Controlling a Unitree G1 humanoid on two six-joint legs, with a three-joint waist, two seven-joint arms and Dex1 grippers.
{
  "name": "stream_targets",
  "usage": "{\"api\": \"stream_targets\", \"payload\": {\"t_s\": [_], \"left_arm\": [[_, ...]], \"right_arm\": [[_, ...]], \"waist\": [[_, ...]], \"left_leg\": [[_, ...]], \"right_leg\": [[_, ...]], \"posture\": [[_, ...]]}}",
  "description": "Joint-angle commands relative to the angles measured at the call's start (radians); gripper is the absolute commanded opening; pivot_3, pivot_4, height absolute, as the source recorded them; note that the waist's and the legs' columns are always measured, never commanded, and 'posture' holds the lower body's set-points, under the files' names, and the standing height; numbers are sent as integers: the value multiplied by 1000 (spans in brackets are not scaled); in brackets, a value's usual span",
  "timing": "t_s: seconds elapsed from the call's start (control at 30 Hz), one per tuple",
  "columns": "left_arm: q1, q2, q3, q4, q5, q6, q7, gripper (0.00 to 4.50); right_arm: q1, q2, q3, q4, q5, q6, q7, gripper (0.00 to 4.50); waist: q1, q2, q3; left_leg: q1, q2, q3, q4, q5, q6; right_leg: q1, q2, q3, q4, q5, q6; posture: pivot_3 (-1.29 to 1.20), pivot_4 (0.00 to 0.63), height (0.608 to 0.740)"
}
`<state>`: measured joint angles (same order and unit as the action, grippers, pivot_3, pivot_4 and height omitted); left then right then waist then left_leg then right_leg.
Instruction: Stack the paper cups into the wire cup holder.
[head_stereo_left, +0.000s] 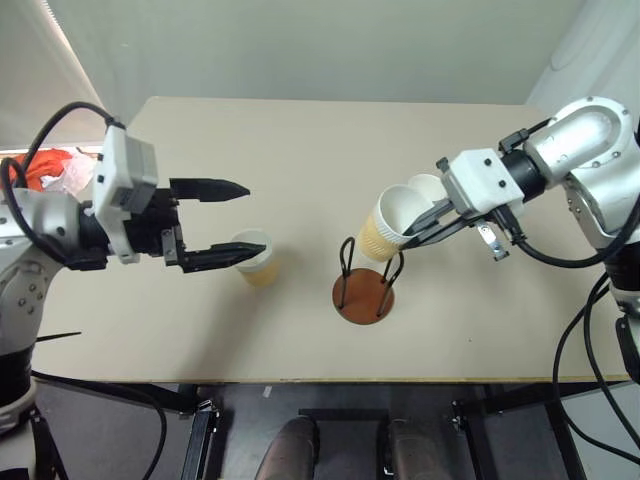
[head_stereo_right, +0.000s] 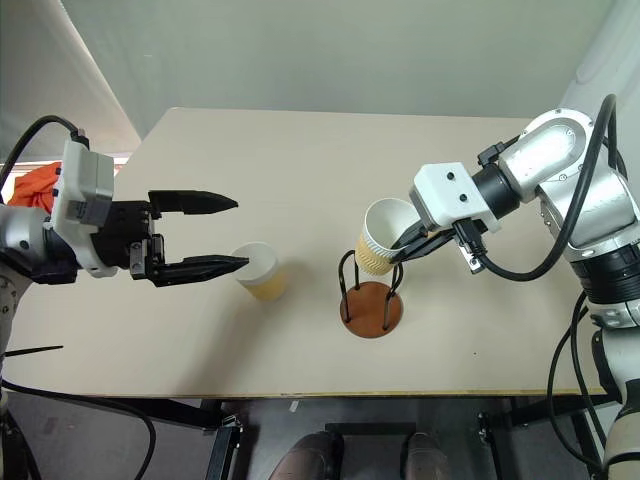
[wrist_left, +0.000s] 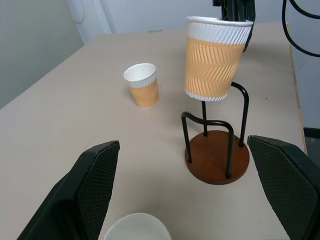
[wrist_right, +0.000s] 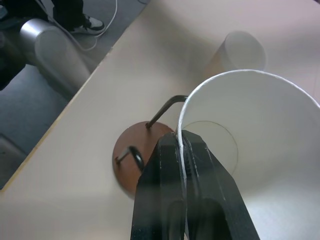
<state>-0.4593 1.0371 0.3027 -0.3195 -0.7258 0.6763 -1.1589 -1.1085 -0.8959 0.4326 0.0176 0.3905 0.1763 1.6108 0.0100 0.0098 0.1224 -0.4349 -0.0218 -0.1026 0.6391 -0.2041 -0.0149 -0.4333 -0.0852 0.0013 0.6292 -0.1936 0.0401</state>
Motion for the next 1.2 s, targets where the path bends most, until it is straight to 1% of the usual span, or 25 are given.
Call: {"api": "stream_targets", "payload": {"t_s": [0.03,0.13,0.17,0.27,0.4,0.43,0.47,0.53,0.63,0.73,0.8,0.87,1.0,1.13,1.2], "left_arm": [[0,20,34,-21,-11,-8,9,4500],[-15,6,21,-9,-1,-26,25,4500],[-21,2,14,-7,1,-29,28,4500],[-36,-3,-5,0,12,-40,37,4500],[-61,-10,-40,34,62,-70,64,4500],[-74,-17,-58,49,90,-84,85,4500],[-89,-23,-75,65,119,-96,107,4500],[-129,-38,-119,107,186,-108,160,4500],[-190,-82,-183,163,262,-113,230,4500],[-218,-134,-231,176,309,-148,256,4500],[-234,-184,-224,167,290,-151,270,4500],[-238,-200,-222,153,281,-134,267,4500],[-236,-202,-221,141,289,-126,267,4500],[-227,-200,-201,110,282,-98,295,4500],[-212,-192,-184,83,272,-76,304,4500]], "right_arm": [[-2,6,6,-6,-4,-34,4,24],[-3,15,16,5,-23,-44,4,654],[-4,19,18,8,-28,-46,4,946],[-4,30,18,19,-57,-56,4,1925],[-2,35,-6,22,-64,-45,4,3293],[-8,44,-22,43,-78,-47,1,3559],[-19,56,-36,74,-97,-51,-14,4005],[-63,94,-55,188,-164,-68,-90,4480],[-155,165,-60,456,-291,-116,-260,4480],[-209,199,-44,696,-388,-200,-336,4480],[-236,217,-4,854,-492,-270,-431,4480],[-254,247,13,981,-561,-309,-499,4480],[-271,303,23,1146,-644,-346,-576,4480],[-267,345,23,1234,-712,-359,-662,4480],[-265,362,11,1255,-725,-362,-680,4106]], "waist": [[-1,0,0],[-2,0,0],[-2,0,0],[-2,0,0],[-2,0,0],[-2,0,0],[-2,0,0],[-2,0,0],[-2,0,0],[3,0,0],[7,0,0],[9,-1,0],[8,1,1],[7,1,1],[6,1,1]], "left_leg": [[0,0,0,-1,0,0],[2,0,-1,-3,1,3],[2,0,-1,-4,2,4],[2,0,-1,-5,2,5],[2,0,-1,-5,3,5],[2,0,-1,-5,3,5],[2,0,-1,-5,3,5],[2,0,-1,-5,4,5],[2,0,-1,-6,7,5],[1,0,-2,-8,9,5],[0,0,-3,-8,8,3],[-1,0,-3,-8,4,-1],[-2,1,-2,-9,4,0],[-2,4,1,-9,5,-2],[-2,4,1,-9,4,-3]], "right_leg": [[0,0,0,1,0,0],[0,0,0,1,2,-3],[0,0,0,1,2,-4],[-1,0,0,1,3,-5],[-1,0,0,1,5,-7],[-1,0,0,1,5,-8],[-1,0,0,1,5,-8],[-1,0,0,1,6,-9],[-3,0,0,1,9,-14],[-4,0,0,1,11,-17],[-4,0,-1,1,12,-18],[-5,-1,-1,0,13,-16],[-8,-1,-1,-1,20,-3],[-8,0,-3,-2,21,-1],[-8,0,-3,-2,21,-1]], "posture": [[0,150,740],[0,150,740],[0,150,740],[0,150,740],[0,150,740],[0,150,740],[0,150,740],[0,150,740],[0,150,740],[0,150,740],[0,150,740],[0,150,740],[0,150,740],[0,150,740],[0,150,740]]}}
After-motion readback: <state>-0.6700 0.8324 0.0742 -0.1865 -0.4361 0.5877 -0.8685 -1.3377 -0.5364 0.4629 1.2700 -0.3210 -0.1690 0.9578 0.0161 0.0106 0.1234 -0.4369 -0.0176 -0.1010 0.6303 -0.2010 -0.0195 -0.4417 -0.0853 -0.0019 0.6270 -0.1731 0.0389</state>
